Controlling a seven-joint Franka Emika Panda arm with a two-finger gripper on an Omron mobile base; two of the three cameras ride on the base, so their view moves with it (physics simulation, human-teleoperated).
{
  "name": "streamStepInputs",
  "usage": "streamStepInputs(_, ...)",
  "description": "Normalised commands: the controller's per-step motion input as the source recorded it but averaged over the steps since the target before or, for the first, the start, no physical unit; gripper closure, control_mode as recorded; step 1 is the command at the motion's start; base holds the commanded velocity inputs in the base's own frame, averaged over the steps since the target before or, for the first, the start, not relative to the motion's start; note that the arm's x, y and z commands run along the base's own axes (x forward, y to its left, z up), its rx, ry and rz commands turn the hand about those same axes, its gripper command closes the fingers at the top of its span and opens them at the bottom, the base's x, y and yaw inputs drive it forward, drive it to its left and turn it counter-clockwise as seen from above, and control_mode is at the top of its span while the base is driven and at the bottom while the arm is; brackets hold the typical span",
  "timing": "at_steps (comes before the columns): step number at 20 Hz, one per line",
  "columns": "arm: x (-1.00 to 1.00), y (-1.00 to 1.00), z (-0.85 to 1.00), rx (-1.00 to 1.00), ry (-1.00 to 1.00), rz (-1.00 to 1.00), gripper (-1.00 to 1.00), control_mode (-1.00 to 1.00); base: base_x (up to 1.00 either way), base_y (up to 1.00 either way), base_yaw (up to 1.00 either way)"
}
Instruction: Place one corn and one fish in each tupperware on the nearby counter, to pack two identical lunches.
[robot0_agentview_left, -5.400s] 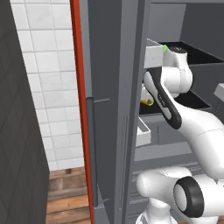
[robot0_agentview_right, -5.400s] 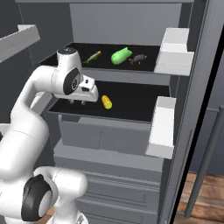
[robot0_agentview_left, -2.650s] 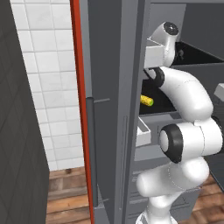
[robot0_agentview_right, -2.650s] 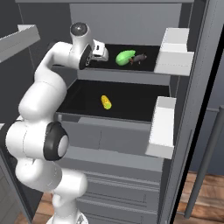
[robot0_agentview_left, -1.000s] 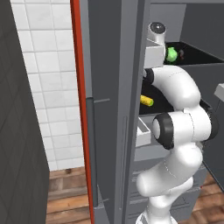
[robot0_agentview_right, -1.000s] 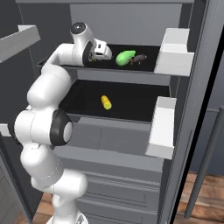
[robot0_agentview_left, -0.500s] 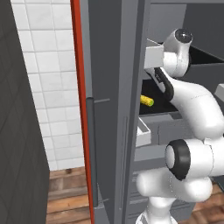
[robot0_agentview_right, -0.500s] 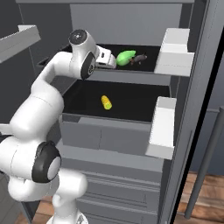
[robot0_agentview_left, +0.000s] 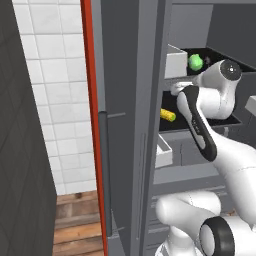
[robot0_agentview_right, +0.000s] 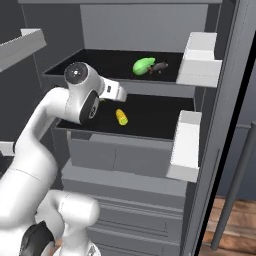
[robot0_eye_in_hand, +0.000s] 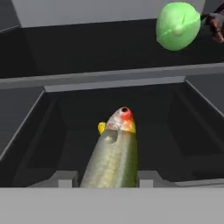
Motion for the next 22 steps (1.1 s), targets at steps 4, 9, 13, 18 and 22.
streamStepInputs(4,0.0,0.0,0.0,0.0,0.0,0.0,1.0,1.0,-1.0,0.0,0.03)
streamStepInputs(9,0.0,0.0,0.0,0.0,0.0,0.0,1.0,1.0,-1.0,-0.03,0.0)
streamStepInputs(13,0.0,0.0,0.0,0.0,0.0,0.0,1.0,1.0,-1.0,-0.25,0.0)
streamStepInputs(18,0.0,0.0,0.0,0.0,0.0,0.0,1.0,1.0,-1.0,-0.42,0.0)
streamStepInputs(22,0.0,0.0,0.0,0.0,0.0,0.0,1.0,1.0,-0.97,-0.25,-0.18)
